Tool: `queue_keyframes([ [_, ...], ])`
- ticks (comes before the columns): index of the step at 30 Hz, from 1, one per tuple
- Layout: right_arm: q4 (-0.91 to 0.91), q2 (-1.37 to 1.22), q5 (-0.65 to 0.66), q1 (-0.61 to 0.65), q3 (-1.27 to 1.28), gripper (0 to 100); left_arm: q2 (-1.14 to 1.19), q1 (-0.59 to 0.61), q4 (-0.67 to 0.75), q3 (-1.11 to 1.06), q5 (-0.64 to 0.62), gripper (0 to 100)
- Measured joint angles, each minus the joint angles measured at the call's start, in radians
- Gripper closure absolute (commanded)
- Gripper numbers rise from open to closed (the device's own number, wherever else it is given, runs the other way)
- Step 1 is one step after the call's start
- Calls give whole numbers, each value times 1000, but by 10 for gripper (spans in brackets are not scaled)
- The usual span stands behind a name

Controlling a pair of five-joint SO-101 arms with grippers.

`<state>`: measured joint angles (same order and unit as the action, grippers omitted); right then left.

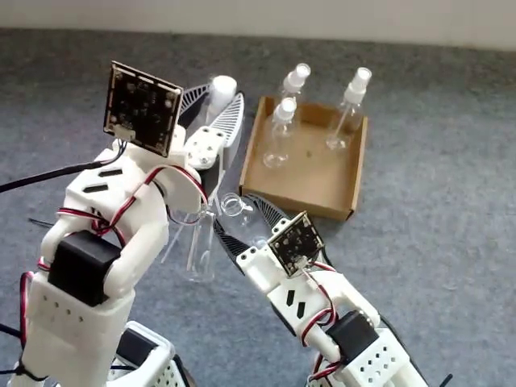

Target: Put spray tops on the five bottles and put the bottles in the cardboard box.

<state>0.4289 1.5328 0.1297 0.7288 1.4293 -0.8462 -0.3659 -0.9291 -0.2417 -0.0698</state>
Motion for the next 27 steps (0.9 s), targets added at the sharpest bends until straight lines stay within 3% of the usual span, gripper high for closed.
queue_keyframes([
  [13, 0, 0, 0, 0, 0, 995, 0, -44, 6, 98, 46, 996],
  [27, 0, 0, 0, 0, 0, 995, 0, -40, 12, 2, 46, 996],
])
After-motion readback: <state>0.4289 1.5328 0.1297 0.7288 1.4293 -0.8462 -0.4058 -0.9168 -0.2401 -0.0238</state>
